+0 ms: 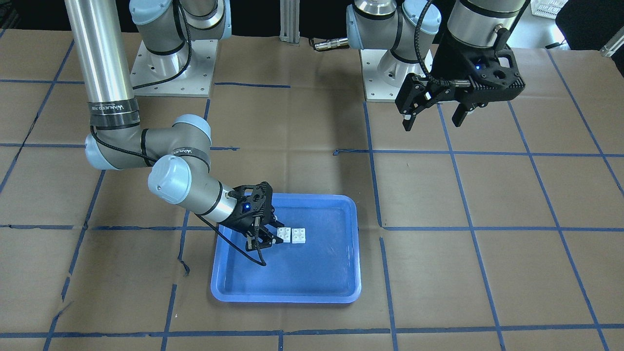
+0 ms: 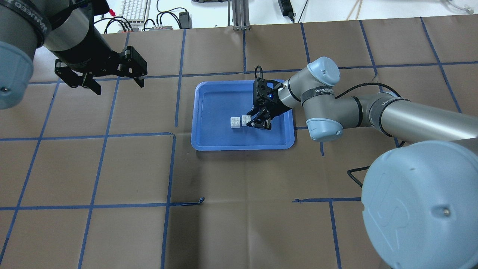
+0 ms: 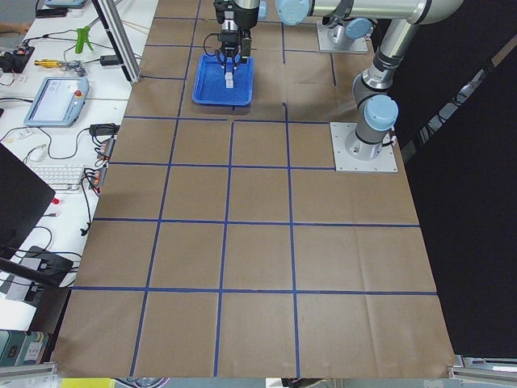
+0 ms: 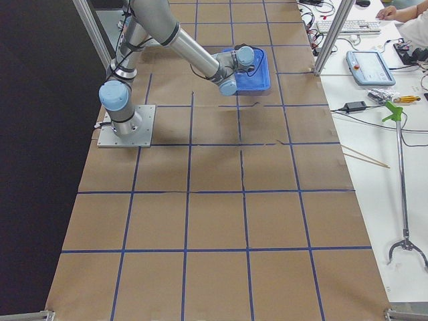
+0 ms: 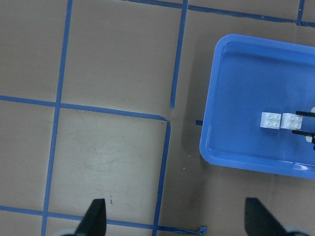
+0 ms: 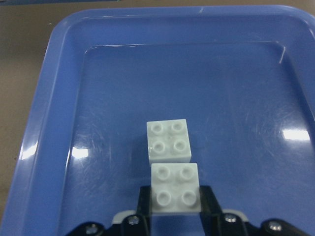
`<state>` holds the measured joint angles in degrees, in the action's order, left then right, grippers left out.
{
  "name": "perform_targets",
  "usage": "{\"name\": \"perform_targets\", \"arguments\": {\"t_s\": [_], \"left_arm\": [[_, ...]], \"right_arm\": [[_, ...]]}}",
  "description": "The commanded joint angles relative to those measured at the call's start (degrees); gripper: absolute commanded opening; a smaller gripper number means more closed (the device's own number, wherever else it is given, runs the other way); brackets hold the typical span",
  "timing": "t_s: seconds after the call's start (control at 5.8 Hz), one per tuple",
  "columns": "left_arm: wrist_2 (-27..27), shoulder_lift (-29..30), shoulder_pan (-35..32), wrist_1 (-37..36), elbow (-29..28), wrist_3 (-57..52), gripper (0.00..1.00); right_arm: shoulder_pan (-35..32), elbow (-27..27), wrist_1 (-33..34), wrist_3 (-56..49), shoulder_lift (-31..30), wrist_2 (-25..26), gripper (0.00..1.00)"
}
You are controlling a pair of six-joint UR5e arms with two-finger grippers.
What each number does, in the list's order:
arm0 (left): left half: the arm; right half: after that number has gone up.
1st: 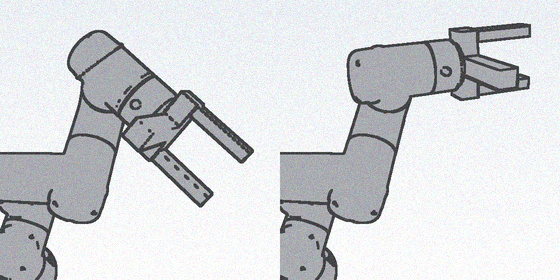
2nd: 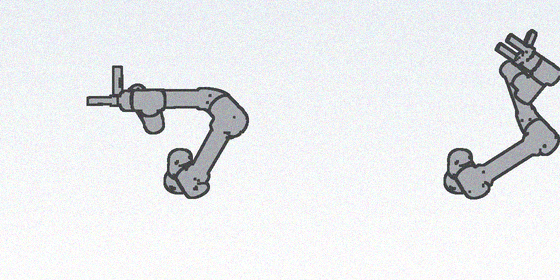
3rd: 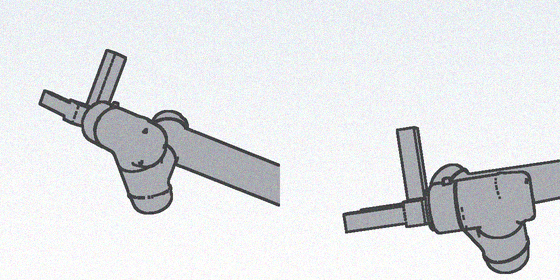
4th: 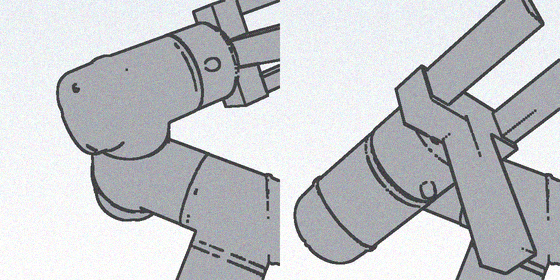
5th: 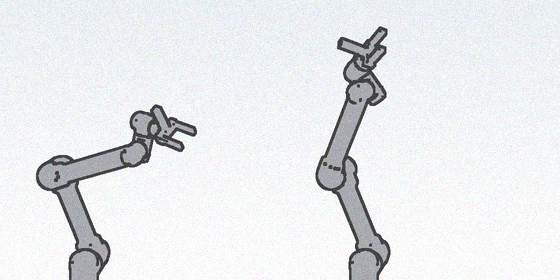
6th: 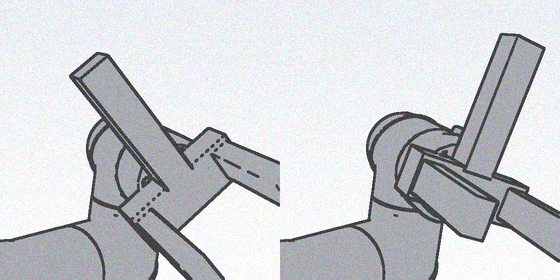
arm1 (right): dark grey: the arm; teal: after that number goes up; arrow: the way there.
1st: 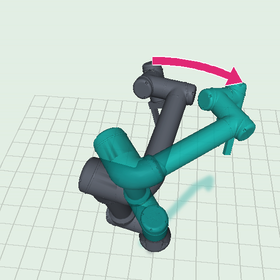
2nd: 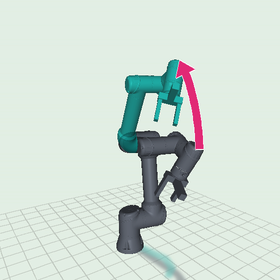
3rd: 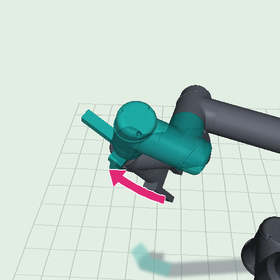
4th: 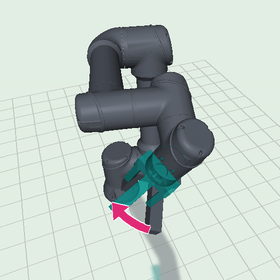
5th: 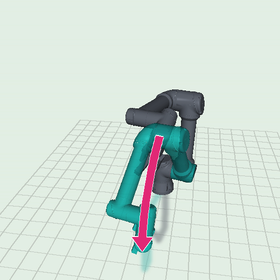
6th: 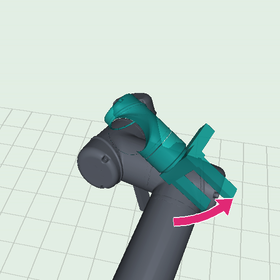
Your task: Assemble white blocks and place on blue tray
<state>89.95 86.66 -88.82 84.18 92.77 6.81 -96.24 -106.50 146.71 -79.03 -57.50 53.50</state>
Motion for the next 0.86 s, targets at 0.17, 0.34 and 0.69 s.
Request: {"name": "perform_targets", "arguments": {"t_s": [0.17, 0.34, 0.69], "left_arm": [[-0.1, 0.7, 0.1, -0.5, 0.0, 0.3, 0.99], [-0.1, 1.1, -0.1, -0.6, 0.0, 0.7, 0.99], [-0.1, 1.3, -0.1, -0.6, 0.0, 0.7, 0.99]], "right_arm": [[-0.4, 0.2, 1.7, 1.1, 1.1, 0.0, 0.31], [-0.4, 0.1, 1.7, 1.2, 1.1, 0.0, 0.31], [-0.4, 0.0, 1.5, 1.2, 1.0, 0.1, 0.31]]}}
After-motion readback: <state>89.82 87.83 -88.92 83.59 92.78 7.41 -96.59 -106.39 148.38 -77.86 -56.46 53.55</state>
